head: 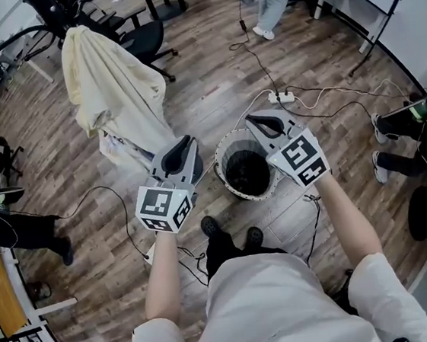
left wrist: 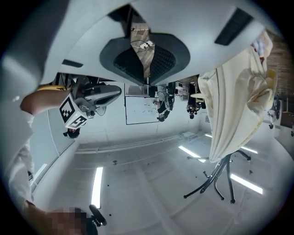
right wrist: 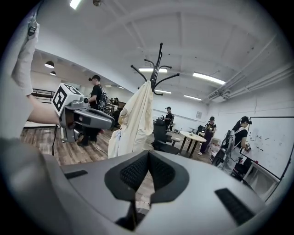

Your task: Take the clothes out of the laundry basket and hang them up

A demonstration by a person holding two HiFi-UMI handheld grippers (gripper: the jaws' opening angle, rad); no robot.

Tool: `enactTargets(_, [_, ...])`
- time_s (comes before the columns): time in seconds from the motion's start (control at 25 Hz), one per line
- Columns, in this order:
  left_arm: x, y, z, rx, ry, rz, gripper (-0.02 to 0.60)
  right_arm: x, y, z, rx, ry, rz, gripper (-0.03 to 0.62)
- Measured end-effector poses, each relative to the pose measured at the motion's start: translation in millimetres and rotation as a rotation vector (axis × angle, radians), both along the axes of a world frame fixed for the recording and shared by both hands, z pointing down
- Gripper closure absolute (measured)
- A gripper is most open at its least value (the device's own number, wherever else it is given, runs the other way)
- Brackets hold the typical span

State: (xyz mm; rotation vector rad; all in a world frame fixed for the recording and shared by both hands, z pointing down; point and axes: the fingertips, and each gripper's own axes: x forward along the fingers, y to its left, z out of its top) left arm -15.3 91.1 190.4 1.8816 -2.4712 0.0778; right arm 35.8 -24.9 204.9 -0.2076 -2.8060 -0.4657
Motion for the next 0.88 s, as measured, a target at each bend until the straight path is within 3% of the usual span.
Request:
enactTargets(0.2, [21, -17, 9, 0.001, 0.024, 0.037, 0.535, 23, -10, 4, -0.068, -0.027, 0.039, 0.588])
enactTargets(0.52, [34, -24, 13, 0.034, 0.087, 0.028, 0.549, 59, -20, 6, -0.203, -0.077, 0.08, 0.588])
enactTargets(0.68, [40, -26, 19, 0.03, 0.096, 0.022, 0.554, 76, -22, 15, -0.291, -0.093, 0.098, 0.588])
enactTargets(0.88, [50, -37, 29, -0.004, 0.09, 0.027, 0.557, 88, -26, 29, -0.33, -0.085, 0.126, 0.589])
